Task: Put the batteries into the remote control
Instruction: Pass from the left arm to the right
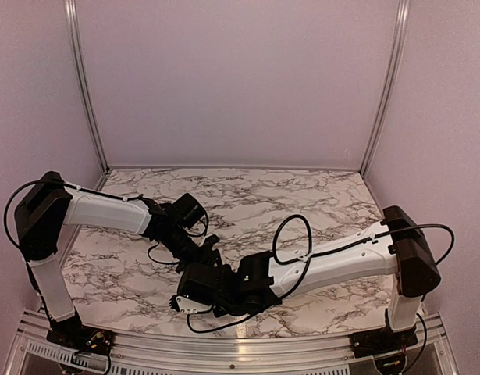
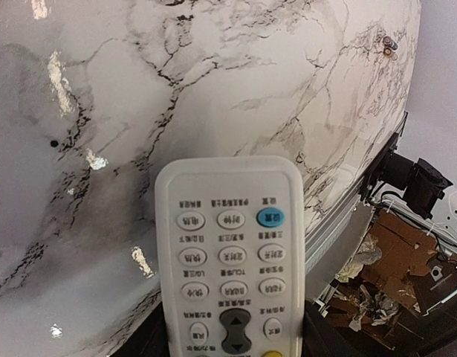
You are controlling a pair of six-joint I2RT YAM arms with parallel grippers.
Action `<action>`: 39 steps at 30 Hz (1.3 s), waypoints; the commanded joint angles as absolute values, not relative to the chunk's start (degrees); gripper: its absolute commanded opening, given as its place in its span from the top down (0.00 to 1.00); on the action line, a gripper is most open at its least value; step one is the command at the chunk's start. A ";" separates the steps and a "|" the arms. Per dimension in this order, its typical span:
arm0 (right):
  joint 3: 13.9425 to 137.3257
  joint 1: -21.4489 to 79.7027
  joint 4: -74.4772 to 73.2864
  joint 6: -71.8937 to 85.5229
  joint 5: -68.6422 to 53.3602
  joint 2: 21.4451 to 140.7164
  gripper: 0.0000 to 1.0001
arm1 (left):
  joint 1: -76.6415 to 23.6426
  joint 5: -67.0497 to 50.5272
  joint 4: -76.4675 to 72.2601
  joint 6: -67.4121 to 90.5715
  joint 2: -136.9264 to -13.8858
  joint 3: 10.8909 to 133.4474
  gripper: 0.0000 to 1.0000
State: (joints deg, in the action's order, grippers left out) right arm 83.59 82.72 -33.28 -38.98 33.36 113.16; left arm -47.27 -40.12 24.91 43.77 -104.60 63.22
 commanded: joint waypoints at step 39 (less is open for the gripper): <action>59.66 53.14 4.72 1.03 7.66 71.89 1.00 | -26.99 -22.89 -25.66 36.67 -71.98 46.01 0.01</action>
State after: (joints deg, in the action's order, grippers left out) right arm 61.19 55.77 -4.82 -9.61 13.96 74.65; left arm -26.55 -21.91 -6.50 38.28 -74.46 51.79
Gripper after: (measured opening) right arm 0.175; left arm 0.989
